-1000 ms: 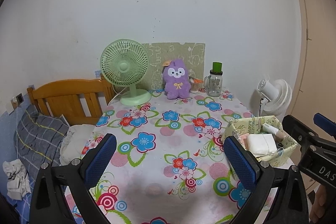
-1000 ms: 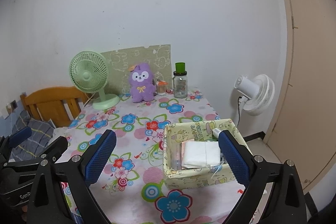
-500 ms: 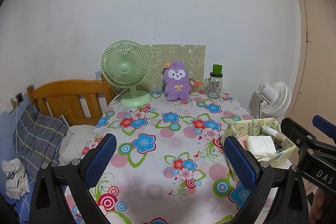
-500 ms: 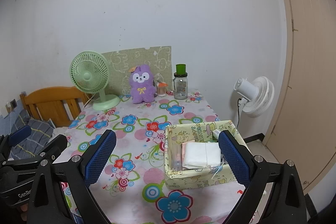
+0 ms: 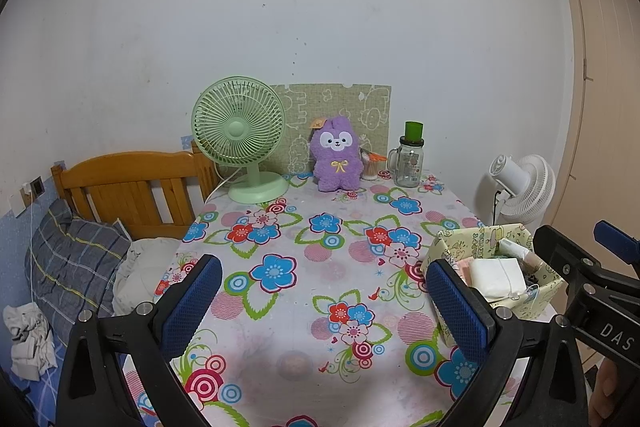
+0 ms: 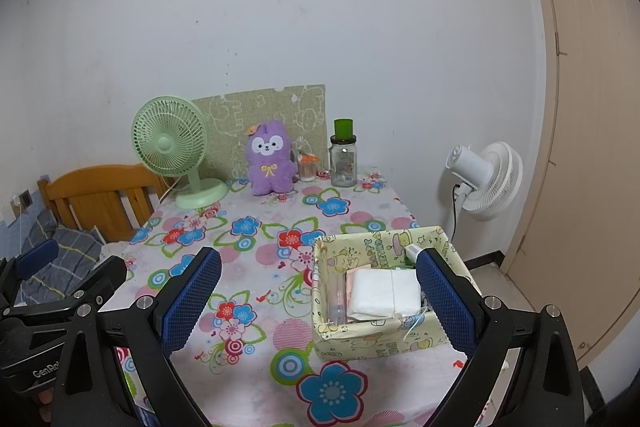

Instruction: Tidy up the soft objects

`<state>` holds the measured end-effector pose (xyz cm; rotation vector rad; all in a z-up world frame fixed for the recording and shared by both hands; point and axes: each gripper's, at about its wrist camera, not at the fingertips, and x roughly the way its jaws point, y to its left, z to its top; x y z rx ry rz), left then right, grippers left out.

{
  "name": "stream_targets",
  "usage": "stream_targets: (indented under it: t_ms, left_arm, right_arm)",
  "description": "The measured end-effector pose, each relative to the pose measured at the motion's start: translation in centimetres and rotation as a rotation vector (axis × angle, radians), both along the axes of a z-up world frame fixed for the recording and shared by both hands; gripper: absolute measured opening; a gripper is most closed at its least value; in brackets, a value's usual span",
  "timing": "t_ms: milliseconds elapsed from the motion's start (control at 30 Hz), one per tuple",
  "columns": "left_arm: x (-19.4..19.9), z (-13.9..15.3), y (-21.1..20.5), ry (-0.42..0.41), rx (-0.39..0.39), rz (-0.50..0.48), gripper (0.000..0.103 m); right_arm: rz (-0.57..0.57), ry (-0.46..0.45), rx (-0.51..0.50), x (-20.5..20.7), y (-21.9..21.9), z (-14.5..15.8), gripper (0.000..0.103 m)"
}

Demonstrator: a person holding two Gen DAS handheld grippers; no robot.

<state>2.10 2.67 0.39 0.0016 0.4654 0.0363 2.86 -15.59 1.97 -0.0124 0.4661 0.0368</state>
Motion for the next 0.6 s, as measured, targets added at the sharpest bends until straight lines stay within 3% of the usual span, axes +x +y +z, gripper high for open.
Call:
stream_targets:
  t_ms: [600]
  left_arm:
    - [0.12, 0.08, -0.11, -0.003, -0.001, -0.003, 0.103]
  right_arm:
    - [-0.004, 0.002, 0.002, 0.21, -0.05, -0.03, 0.099]
